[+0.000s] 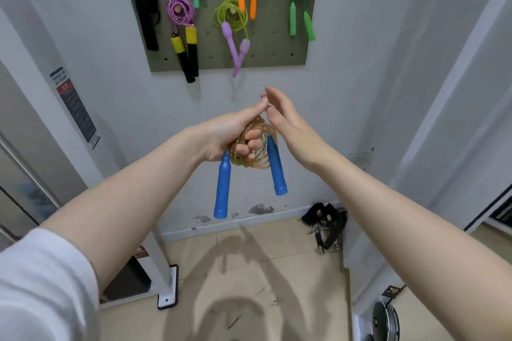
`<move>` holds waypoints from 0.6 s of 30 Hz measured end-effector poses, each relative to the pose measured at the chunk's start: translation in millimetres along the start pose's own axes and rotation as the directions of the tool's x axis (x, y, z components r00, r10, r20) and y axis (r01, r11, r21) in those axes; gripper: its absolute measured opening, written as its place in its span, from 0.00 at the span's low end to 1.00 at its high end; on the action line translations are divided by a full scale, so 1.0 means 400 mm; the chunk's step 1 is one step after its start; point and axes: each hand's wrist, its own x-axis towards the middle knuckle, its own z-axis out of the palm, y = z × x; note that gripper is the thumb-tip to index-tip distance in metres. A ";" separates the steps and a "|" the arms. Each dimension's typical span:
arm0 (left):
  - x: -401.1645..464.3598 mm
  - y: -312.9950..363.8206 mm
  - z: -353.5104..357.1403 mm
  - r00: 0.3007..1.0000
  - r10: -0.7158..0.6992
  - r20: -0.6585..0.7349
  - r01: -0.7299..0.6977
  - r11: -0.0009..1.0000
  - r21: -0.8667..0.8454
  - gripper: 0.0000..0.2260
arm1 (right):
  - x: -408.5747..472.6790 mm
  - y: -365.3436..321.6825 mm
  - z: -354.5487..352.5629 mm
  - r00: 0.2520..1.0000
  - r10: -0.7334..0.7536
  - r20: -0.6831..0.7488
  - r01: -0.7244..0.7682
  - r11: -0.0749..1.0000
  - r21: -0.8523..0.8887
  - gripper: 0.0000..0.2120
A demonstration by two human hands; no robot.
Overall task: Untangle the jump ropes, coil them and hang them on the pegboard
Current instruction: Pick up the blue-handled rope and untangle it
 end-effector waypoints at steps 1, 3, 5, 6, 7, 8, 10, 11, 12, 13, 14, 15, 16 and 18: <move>0.017 0.032 -0.021 1.000 0.015 -0.001 -0.015 0.999 0.028 0.28 | 0.042 -0.009 -0.004 1.000 0.002 0.017 -0.002 1.000 -0.006 0.29; 0.049 0.096 -0.067 0.998 0.065 0.008 -0.066 0.993 0.095 0.27 | 0.125 -0.026 -0.016 0.995 0.014 0.103 -0.008 0.998 -0.056 0.31; 0.082 0.164 -0.124 0.994 0.098 0.039 -0.102 0.986 0.135 0.26 | 0.215 -0.046 -0.037 0.988 0.029 0.153 -0.023 0.999 -0.037 0.29; 0.096 0.201 -0.156 0.993 0.109 0.050 -0.115 0.983 0.146 0.26 | 0.260 -0.057 -0.049 0.988 0.015 0.151 -0.012 1.000 -0.020 0.26; 0.108 0.238 -0.187 0.991 0.122 0.050 -0.128 0.980 0.151 0.26 | 0.306 -0.068 -0.060 0.991 -0.008 0.134 0.011 1.000 -0.023 0.21; 0.120 0.274 -0.220 0.990 0.137 0.035 -0.141 0.979 0.148 0.27 | 0.349 -0.080 -0.071 0.993 -0.038 0.109 0.042 0.998 -0.043 0.16; 0.144 0.339 -0.278 0.982 0.187 -0.038 -0.182 0.976 0.117 0.28 | 0.431 -0.094 -0.093 0.996 -0.086 0.038 0.090 0.991 -0.097 0.11; 0.157 0.365 -0.301 0.972 0.221 -0.078 -0.211 0.970 0.118 0.27 | 0.468 -0.096 -0.103 0.995 -0.101 -0.002 0.100 0.988 -0.118 0.10; 0.173 0.387 -0.323 0.959 0.257 -0.117 -0.240 0.960 0.142 0.27 | 0.504 -0.097 -0.112 0.993 -0.115 -0.035 0.110 0.986 -0.129 0.10; 0.188 0.405 -0.340 0.943 0.294 -0.156 -0.266 0.947 0.181 0.26 | 0.536 -0.097 -0.119 0.990 -0.130 -0.060 0.120 0.983 -0.137 0.10; 0.205 0.420 -0.356 0.922 0.336 -0.195 -0.292 0.931 0.221 0.25 | 0.565 -0.097 -0.124 0.986 -0.145 -0.081 0.132 0.981 -0.143 0.09; 0.220 0.432 -0.371 0.895 0.382 -0.230 -0.325 0.912 0.249 0.24 | 0.592 -0.098 -0.129 0.981 -0.165 -0.102 0.149 0.978 -0.146 0.09; 0.234 0.444 -0.384 0.863 0.439 -0.252 -0.374 0.888 0.268 0.23 | 0.620 -0.100 -0.134 0.973 -0.190 -0.128 0.170 0.974 -0.149 0.09; 0.259 0.468 -0.413 0.780 0.575 -0.248 -0.511 0.813 0.279 0.19 | 0.672 -0.111 -0.150 0.949 -0.249 -0.195 0.226 0.965 -0.132 0.07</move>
